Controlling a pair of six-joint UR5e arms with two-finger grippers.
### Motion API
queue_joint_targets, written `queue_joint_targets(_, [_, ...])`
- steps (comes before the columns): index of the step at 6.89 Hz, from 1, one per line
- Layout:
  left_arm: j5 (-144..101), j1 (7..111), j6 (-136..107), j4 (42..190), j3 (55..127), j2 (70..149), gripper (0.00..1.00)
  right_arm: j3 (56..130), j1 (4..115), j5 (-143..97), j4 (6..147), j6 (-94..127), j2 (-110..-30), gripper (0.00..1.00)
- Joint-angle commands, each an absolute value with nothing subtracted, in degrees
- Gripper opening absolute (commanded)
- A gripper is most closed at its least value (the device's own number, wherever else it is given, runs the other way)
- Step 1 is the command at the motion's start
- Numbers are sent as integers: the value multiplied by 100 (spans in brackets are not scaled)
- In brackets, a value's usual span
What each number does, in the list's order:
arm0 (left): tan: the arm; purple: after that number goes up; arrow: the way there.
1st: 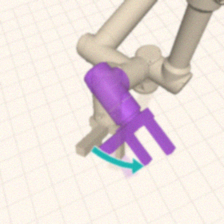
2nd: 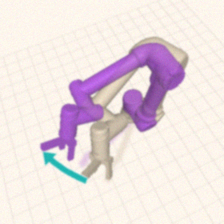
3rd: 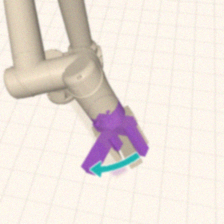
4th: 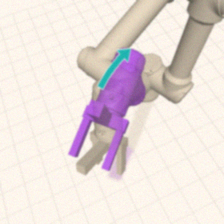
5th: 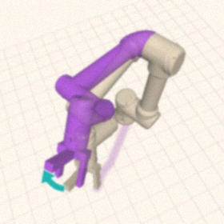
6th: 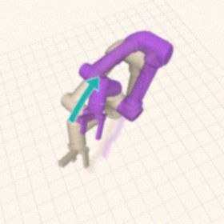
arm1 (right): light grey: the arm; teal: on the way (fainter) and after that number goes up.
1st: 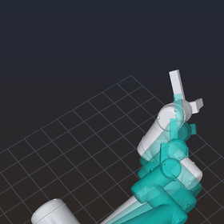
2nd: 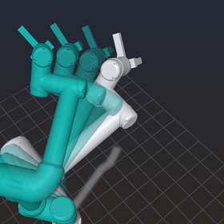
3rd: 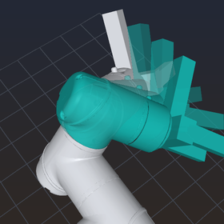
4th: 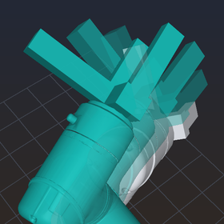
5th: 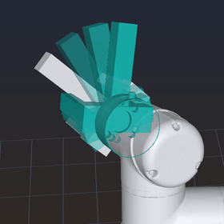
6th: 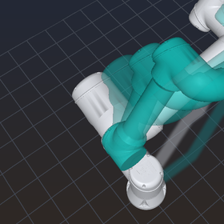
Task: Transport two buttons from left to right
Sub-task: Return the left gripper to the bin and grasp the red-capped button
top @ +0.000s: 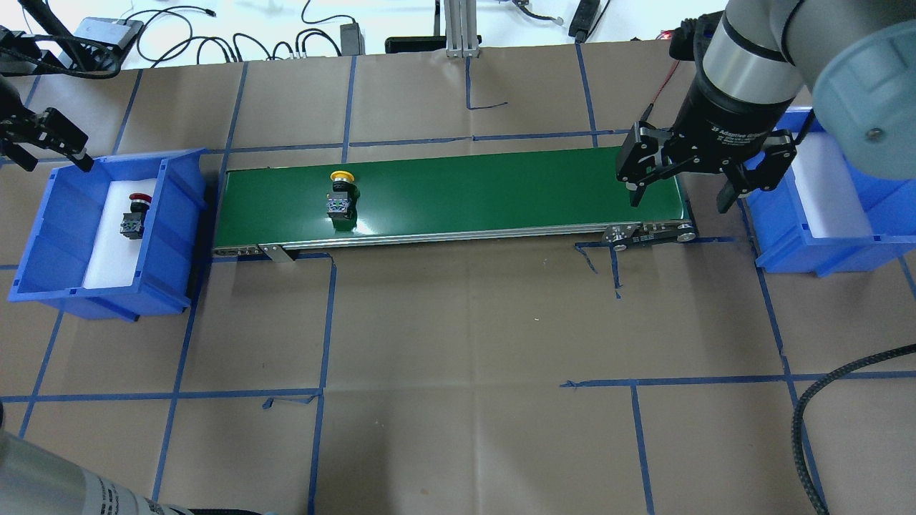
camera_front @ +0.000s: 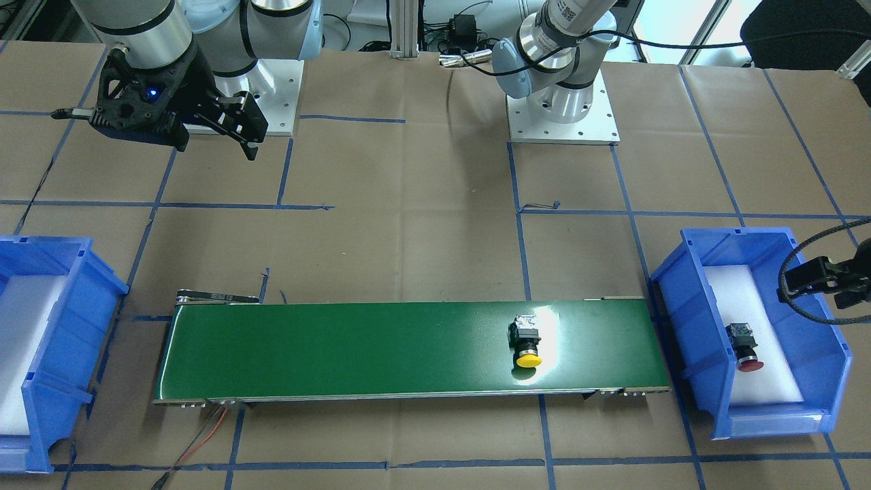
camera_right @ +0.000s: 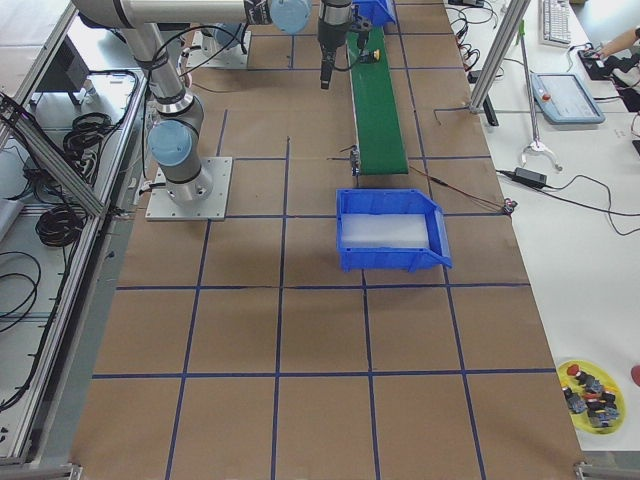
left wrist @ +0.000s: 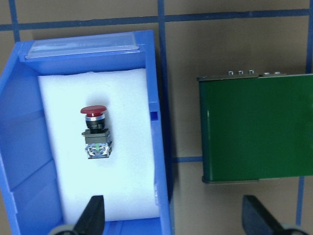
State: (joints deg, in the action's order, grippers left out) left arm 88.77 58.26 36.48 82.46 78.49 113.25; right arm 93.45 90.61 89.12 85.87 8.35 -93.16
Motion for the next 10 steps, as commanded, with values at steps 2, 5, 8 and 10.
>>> queue_joint_targets(2, [8719,5827,3674,7597,8058,11724,96,9352,9062,8903,8587,835,-9308,100])
queue_joint_targets(5, [8727,5810,3691,6182,9164,11707,99,9369,9070,8903,8596,826,-9308,100])
queue_joint_targets(8, [8745,5783,3691,5539,9465,11873,99,9387,9062,8903,8596,817,-9308,100])
queue_joint_targets(10, [8736,5774,3691,5415,9483,12032,99,9387,9062,8895,8596,826,-9308,100])
